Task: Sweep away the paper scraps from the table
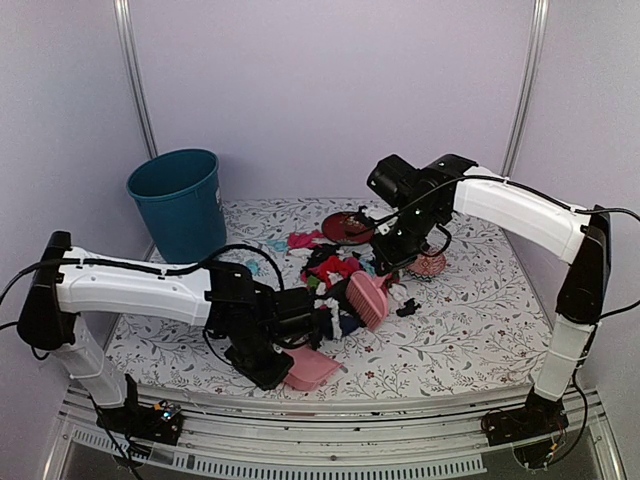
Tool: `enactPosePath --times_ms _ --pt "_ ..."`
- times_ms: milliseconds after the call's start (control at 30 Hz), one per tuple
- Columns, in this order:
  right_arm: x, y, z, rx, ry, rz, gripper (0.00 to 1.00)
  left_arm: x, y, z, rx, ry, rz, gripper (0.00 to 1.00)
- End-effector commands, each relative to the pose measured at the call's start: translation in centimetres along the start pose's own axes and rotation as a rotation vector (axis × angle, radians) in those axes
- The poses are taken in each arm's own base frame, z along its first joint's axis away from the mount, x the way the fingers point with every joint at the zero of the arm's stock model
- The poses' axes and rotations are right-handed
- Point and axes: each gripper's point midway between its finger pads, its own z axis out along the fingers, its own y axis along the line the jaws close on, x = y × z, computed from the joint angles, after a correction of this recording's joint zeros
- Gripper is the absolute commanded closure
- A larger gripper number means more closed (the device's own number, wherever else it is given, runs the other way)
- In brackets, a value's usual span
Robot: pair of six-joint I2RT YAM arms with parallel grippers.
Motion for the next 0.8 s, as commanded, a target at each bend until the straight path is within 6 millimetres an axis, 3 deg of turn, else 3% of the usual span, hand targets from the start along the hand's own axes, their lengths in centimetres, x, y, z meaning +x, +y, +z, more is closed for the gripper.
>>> enactPosePath --times_ms 0,200,400,600,767 --pt "0.7 2.8 1.0 -0.09 0.025 -0.071 0.98 -3.7 -0.3 0.9 -0.034 -0.087 0.051 0.83" --pt "1.3 4.7 0.8 -0.16 0.036 -0.101 0.98 -6.7 -0.3 2.1 -0.057 -0.153 0.066 0.83" --pt "1.6 6.1 -1.3 -0.229 0.025 -0.092 0.98 -8.1 -0.2 3.1 -0.06 -0.215 0.086 0.84" --pt "1.4 5.2 -3.9 -0.175 0.007 -0.067 0.98 -7.9 -0.6 3.4 -0.023 -0.228 0.04 0.84" --pt "-1.0 4.6 -5.6 -0.12 -0.078 -0.068 0.98 -6.2 0.2 2.4 -0.004 -0.22 -0.029 0.84"
